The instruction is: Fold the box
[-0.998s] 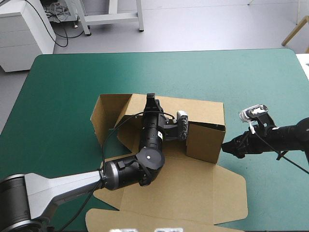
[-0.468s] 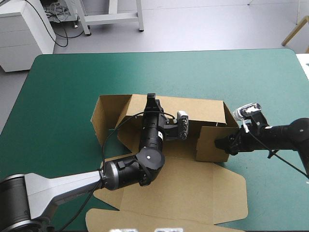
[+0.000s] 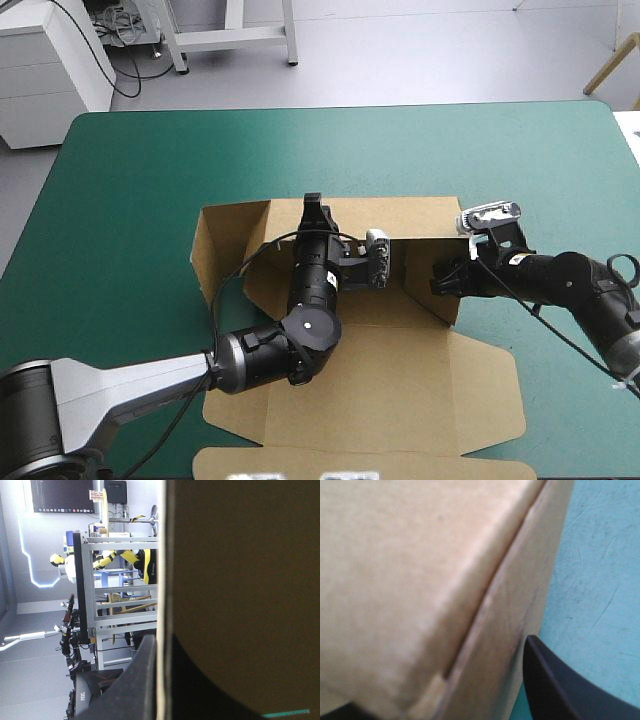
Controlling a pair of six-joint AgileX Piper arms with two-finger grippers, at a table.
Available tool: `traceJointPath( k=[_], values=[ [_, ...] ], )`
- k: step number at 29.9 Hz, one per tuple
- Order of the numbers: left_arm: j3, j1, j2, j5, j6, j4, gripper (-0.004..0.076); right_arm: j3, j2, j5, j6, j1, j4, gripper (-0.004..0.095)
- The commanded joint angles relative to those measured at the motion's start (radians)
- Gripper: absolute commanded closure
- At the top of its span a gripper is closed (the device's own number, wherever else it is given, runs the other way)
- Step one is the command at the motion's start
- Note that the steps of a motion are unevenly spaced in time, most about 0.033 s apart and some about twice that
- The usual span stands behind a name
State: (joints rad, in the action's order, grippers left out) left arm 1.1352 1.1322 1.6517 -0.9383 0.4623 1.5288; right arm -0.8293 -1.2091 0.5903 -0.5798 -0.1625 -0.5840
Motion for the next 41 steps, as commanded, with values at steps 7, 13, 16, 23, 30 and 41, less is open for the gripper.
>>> traceJointPath(
  k=[7,13,16,23,30,41],
  values=[
    [0.025,0.006,-0.051,0.004,0.028,0.05,0.0734,-0.028,0.018,-0.185,0.014,-0.006,-0.033,0.0809],
    [0.025,0.006,-0.051,0.002,0.064,0.05,0.0734,-0.028,0.018,-0.248,0.012,-0.119,0.012,0.0909],
    [0.025,0.006,-0.051,0.001,0.064,0.05,0.0734,-0.028,0.018,-0.274,0.032,-0.18,0.07,0.0907],
    [0.025,0.006,-0.051,0.003,0.064,0.05,0.0734,-0.028,0.018,-0.27,0.085,-0.188,0.158,0.0909],
    [0.025,0.006,-0.051,0.003,0.064,0.05,0.0732,-0.028,0.018,-0.24,0.085,-0.188,0.164,0.0908],
    [0.025,0.006,-0.051,0.005,0.044,0.057,0.0301,-0.031,0.018,-0.195,0.225,-0.188,0.368,0.0908]
  ],
)
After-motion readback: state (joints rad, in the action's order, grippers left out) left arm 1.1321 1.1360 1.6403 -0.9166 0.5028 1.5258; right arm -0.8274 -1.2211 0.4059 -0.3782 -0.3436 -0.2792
